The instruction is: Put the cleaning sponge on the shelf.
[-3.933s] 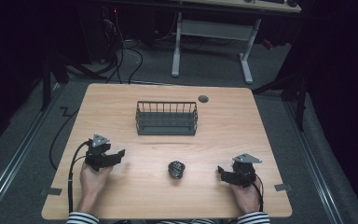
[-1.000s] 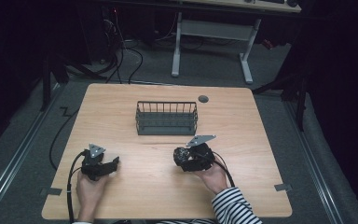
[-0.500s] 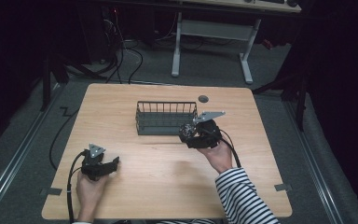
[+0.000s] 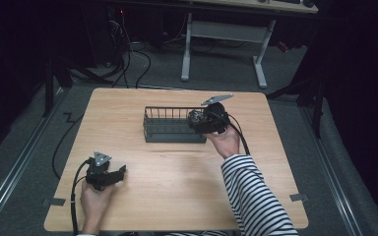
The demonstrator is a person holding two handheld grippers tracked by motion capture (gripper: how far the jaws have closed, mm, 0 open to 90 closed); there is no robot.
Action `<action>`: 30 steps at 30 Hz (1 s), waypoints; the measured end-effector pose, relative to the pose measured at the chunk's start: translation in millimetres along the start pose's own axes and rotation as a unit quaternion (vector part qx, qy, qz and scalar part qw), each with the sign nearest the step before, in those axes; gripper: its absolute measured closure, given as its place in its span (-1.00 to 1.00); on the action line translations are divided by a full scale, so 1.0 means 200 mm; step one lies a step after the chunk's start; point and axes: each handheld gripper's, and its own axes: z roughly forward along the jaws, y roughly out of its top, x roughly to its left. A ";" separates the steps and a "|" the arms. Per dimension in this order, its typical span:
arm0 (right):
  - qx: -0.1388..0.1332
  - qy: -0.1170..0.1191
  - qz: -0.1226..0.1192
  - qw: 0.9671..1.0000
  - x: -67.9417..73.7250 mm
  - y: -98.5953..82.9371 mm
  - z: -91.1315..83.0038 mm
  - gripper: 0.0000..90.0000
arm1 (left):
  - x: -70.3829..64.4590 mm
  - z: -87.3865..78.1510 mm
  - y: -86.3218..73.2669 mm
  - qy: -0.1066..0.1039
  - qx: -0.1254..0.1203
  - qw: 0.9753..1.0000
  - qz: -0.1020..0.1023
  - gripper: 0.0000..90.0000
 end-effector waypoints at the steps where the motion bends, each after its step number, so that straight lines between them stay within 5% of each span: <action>1: 0.007 -0.009 0.000 1.000 -0.01 0.02 0.04 -0.15 | 0.00 0.00 0.00 0.000 0.000 1.000 0.001 -0.37; 15: 0.065 -0.066 0.040 0.995 -0.13 0.07 0.32 -0.20 | 0.00 0.00 0.00 0.000 0.001 1.000 0.002 -0.37; 24: 0.079 -0.065 0.050 0.994 -0.15 0.06 0.36 -0.31 | 0.00 0.00 0.00 0.000 0.001 1.000 0.002 -0.37; 30: 0.053 -0.052 0.050 0.996 -0.14 0.07 0.31 -0.40 | 0.00 0.00 0.00 0.000 0.001 1.000 0.001 -0.37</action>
